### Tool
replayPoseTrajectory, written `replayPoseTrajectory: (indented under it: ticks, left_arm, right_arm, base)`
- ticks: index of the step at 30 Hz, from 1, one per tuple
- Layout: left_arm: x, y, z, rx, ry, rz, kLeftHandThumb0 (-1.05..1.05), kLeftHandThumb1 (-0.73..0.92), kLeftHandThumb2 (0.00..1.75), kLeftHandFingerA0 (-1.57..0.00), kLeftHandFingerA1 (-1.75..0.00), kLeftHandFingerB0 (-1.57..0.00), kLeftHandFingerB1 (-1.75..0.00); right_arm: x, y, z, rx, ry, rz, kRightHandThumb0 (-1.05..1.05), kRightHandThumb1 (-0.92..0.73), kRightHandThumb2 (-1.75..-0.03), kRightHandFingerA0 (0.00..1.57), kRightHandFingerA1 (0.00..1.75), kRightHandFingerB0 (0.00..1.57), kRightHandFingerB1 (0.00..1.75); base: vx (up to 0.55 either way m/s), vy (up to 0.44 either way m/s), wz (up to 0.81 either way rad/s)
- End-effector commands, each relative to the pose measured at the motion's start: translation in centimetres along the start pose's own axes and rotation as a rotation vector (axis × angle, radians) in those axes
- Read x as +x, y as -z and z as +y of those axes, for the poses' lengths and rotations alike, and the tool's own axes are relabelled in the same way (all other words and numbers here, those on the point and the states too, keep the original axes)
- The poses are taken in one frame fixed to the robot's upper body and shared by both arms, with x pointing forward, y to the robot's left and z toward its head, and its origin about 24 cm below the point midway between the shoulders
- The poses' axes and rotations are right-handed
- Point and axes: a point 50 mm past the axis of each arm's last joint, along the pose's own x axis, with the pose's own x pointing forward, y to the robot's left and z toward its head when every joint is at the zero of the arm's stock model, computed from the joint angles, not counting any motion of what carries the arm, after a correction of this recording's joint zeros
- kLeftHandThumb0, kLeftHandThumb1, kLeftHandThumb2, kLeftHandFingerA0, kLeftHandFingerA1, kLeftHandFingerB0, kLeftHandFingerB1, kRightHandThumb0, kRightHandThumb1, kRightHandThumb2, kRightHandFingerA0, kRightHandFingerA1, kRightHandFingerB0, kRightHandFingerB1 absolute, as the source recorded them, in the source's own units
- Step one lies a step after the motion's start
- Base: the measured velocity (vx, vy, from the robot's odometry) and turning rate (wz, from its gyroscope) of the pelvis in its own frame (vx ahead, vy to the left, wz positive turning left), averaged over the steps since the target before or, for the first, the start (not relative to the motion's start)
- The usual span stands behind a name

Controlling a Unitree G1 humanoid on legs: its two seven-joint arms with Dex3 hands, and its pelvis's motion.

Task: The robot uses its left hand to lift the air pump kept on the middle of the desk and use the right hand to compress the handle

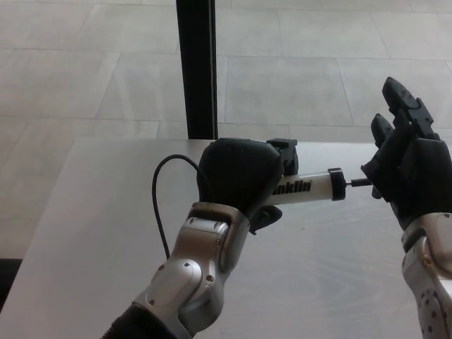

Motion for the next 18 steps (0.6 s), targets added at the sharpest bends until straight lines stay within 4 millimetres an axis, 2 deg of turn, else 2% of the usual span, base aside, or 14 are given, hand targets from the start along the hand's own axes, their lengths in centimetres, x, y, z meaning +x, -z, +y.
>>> replayPoseTrajectory:
  ticks: [1,2,3,4,5,6,8,11,12,14,15,16,17,18]
  left_arm:
    - [0.6,-0.4,0.8,0.012,-0.048,0.021,-0.16,0.56,1.04,-0.99,-1.62,-0.83,-0.73]
    - [0.7,-0.4,0.8,0.015,-0.043,0.02,-0.16,0.56,1.04,-0.99,-1.62,-0.83,-0.73]
    - [0.7,-0.6,0.8,-0.007,-0.04,0.024,-0.15,0.56,1.03,-0.97,-1.63,-0.85,-0.87]
    - [0.7,-0.7,0.9,-0.011,-0.041,0.022,-0.16,0.57,0.98,-0.97,-1.62,-0.89,-0.89]
    - [0.8,-0.8,0.9,-0.01,-0.047,0.018,-0.17,0.61,0.9,-0.97,-1.65,-0.88,-0.91]
    - [0.8,-0.8,1.0,-0.003,-0.047,0.018,-0.23,0.65,0.79,-0.97,-1.61,-0.87,-0.82]
    - [0.8,-0.9,1.0,0.004,-0.045,0.015,-0.25,0.69,0.71,-1.0,-1.29,-0.84,-0.72]
    - [0.9,-1.0,1.1,-0.013,-0.035,0.02,-0.26,0.67,0.69,-1.01,-1.32,-0.87,-0.7]
    - [0.9,-1.1,1.2,-0.012,-0.034,0.004,-0.26,0.65,0.67,-0.98,-1.42,-0.84,-0.67]
    - [0.9,-1.1,1.2,-0.012,-0.033,0.004,-0.26,0.65,0.67,-0.98,-1.42,-0.84,-0.67]
    - [1.0,-1.1,1.2,-0.01,-0.021,0.008,-0.22,0.62,0.67,-1.0,-1.34,-0.86,-0.62]
    - [1.0,-1.1,1.2,-0.011,-0.012,0.008,-0.22,0.63,0.66,-0.98,-1.34,-0.84,-0.6]
    - [0.9,-1.2,1.0,-0.014,-0.01,0.009,-0.24,0.65,0.66,-0.99,-1.26,-0.84,-0.62]
    - [0.9,-1.2,1.0,-0.015,-0.01,0.01,-0.24,0.65,0.66,-0.99,-1.26,-0.84,-0.62]
  right_arm:
    - [0.2,0.0,0.6,0.009,-0.008,-0.028,-0.79,-0.8,-1.26,0.0,0.3,0.01,0.35]
    - [0.2,0.1,0.6,0.01,-0.005,-0.032,-0.79,-0.8,-1.26,0.0,0.3,0.01,0.35]
    - [0.2,0.1,0.8,0.027,-0.013,-0.035,-0.81,-0.8,-1.26,0.0,0.29,0.02,0.35]
    - [0.2,0.1,0.9,0.029,-0.01,-0.045,-0.86,-0.83,-1.25,0.07,0.33,0.07,0.39]
    - [0.2,0.2,1.0,0.035,-0.011,-0.049,-0.81,-0.8,-1.26,0.03,0.34,0.03,0.38]
    - [0.2,0.2,1.1,0.036,-0.012,-0.05,-0.86,-0.83,-1.25,0.07,0.33,0.07,0.37]
    - [0.2,0.2,1.2,0.04,-0.016,-0.058,-0.81,-0.8,-1.26,0.01,0.33,0.01,0.35]
    - [0.2,0.2,1.4,0.063,-0.023,-0.058,-0.87,-0.82,-1.25,0.07,0.3,0.07,0.33]
    - [0.2,0.2,1.6,0.073,-0.03,-0.053,-0.87,-0.82,-1.25,0.07,0.28,0.07,0.31]
    - [0.2,0.2,1.5,0.073,-0.028,-0.054,-0.87,-0.82,-1.25,0.07,0.28,0.07,0.31]
    - [0.2,0.2,1.6,0.08,-0.031,-0.056,-0.88,-0.81,-1.24,0.07,0.3,0.07,0.32]
    - [0.1,0.2,1.6,0.082,-0.031,-0.052,-0.88,-0.81,-1.24,0.07,0.29,0.07,0.32]
    - [0.0,0.3,1.5,0.073,-0.03,-0.048,-0.89,-0.81,-1.24,0.07,0.31,0.07,0.32]
    - [0.0,0.3,1.5,0.069,-0.03,-0.047,-0.89,-0.81,-1.24,0.07,0.31,0.07,0.32]
  base:
    - [0.0,0.0,0.0]
    - [0.0,0.0,0.0]
    - [0.0,0.0,0.0]
    - [0.0,0.0,0.0]
    - [0.0,0.0,0.0]
    - [0.0,0.0,0.0]
    - [0.0,0.0,0.0]
    - [0.0,0.0,0.0]
    - [0.0,0.0,0.0]
    - [0.0,0.0,0.0]
    - [0.0,0.0,0.0]
    - [0.0,0.0,0.0]
    - [0.0,0.0,0.0]
    - [0.0,0.0,0.0]
